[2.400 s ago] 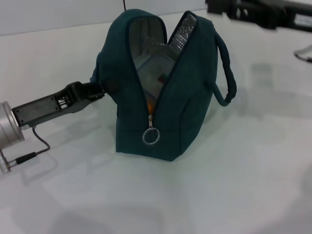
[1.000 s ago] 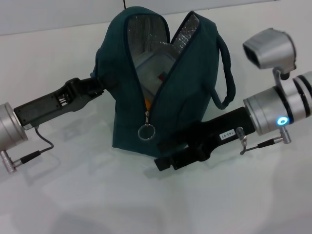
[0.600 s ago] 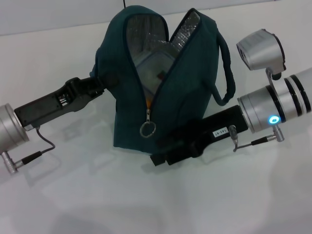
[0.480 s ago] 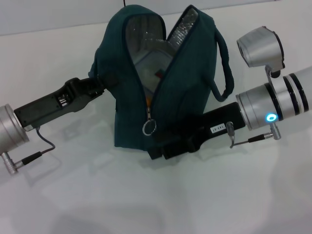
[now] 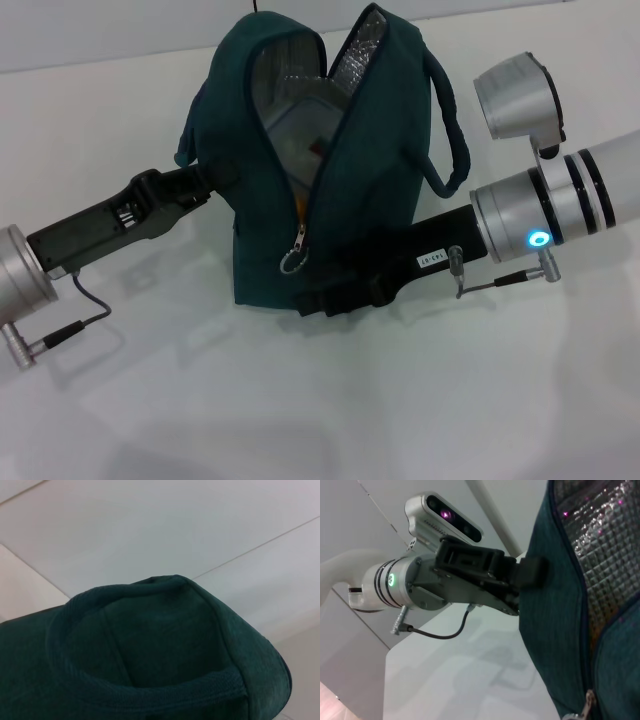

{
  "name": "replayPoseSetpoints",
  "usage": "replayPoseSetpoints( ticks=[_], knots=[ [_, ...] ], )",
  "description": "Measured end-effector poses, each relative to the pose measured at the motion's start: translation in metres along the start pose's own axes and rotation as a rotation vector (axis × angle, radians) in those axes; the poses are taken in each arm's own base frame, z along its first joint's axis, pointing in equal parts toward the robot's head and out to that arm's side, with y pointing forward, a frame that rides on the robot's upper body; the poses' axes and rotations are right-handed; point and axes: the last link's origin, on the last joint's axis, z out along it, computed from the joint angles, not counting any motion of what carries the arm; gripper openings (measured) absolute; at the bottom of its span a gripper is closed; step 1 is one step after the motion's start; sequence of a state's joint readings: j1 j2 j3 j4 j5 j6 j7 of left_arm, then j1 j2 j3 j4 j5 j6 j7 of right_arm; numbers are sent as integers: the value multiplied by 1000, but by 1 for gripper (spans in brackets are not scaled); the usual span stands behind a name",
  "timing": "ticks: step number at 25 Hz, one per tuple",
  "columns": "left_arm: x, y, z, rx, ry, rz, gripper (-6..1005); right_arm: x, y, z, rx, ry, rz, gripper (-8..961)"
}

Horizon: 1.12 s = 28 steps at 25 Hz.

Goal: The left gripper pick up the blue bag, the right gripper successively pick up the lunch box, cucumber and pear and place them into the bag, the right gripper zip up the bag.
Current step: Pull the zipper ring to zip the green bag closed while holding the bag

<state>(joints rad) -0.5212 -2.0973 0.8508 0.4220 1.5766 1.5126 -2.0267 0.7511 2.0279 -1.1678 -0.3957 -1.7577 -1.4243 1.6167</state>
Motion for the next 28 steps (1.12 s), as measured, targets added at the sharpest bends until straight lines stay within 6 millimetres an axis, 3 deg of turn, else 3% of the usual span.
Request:
replayPoseSetpoints(
  ticks=[9, 17, 28],
  knots=[
    [-2, -2, -3, 5, 4, -3, 77, -4, -5, -4, 45, -119, -27, 537],
    [-3, -2, -2, 4, 4, 2, 77, 3, -2, 5, 36, -51, -41, 529],
    [-6, -3, -4, 8, 5, -8, 76, 9, -8, 1, 84, -74, 2, 507]
  ],
)
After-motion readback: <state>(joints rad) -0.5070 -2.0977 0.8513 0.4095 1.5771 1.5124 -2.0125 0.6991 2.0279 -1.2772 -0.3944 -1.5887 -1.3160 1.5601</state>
